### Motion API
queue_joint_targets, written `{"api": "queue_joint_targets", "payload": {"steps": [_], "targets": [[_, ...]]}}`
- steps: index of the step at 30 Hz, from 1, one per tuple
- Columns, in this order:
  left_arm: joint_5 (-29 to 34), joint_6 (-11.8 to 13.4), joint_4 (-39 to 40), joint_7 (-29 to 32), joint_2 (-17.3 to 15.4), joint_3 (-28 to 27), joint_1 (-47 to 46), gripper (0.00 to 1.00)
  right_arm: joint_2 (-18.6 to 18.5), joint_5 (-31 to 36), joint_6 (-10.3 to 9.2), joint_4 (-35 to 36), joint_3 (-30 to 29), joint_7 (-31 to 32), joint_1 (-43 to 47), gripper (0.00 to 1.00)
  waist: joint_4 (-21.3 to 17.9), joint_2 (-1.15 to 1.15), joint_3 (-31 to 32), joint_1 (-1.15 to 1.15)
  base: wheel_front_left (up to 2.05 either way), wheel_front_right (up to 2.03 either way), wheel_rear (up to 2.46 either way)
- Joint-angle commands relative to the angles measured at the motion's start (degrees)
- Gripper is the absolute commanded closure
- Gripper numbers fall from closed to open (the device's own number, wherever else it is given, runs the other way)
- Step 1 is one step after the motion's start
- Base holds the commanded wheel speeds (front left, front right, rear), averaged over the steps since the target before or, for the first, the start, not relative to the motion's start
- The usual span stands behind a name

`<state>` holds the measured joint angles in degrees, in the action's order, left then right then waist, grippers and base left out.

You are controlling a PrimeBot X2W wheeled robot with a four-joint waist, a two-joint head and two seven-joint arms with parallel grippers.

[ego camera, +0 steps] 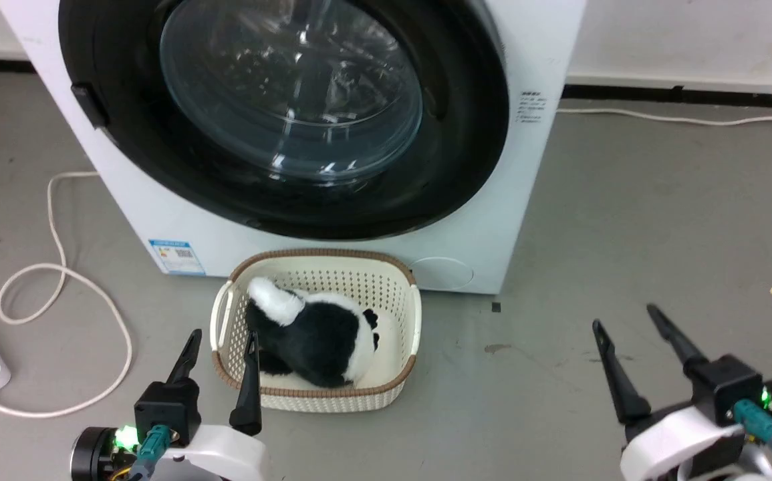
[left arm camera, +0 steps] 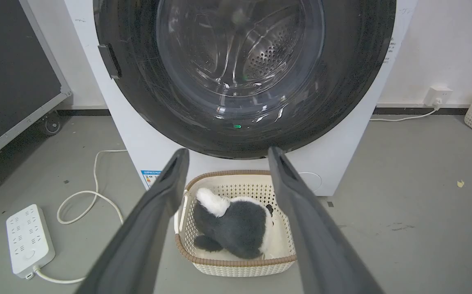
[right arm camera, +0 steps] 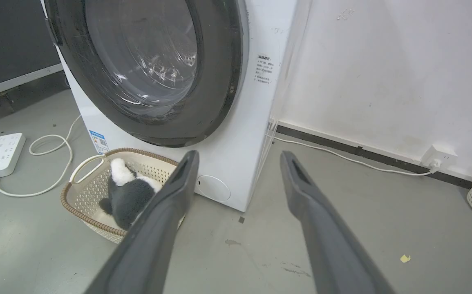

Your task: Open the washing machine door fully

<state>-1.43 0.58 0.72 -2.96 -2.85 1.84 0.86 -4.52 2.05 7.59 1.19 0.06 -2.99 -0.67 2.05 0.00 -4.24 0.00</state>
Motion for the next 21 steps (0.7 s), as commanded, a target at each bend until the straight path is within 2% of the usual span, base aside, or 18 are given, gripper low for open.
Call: {"api": "queue_joint_targets", "payload": {"steps": [1,10,12,21], "targets": [[-0.33,0.26,0.46,-0.64,-0.01,0.32,-1.23,0.0,-0.63,0.27,-0.02,0.62,-0.01,-0.5,-1.47,0.0,0.42,0.0,-0.61,0.0,0.0,0.0,0.0],[-1.14,0.83,1.15,-1.71,-0.02,1.3,-2.69,0.0,-2.99,-0.75,-0.03,1.46,0.31,0.81,-6.45,0.02,2.05,0.0,-3.48,0.0,0.0,0.0,0.0],[-1.56,1.17,1.41,-2.19,-0.02,1.83,-3.32,0.0,-3.73,-2.31,-0.03,1.56,0.25,1.68,-9.37,1.0,2.81,0.0,-4.71,0.0,0.0,0.0,0.0],[-2.39,1.78,1.88,-3.26,-0.02,2.76,-4.73,0.0,-3.51,-8.78,-0.04,0.06,-1.47,4.73,-17.04,1.0,4.51,0.0,-7.17,0.0,0.0,0.0,0.0]]}}
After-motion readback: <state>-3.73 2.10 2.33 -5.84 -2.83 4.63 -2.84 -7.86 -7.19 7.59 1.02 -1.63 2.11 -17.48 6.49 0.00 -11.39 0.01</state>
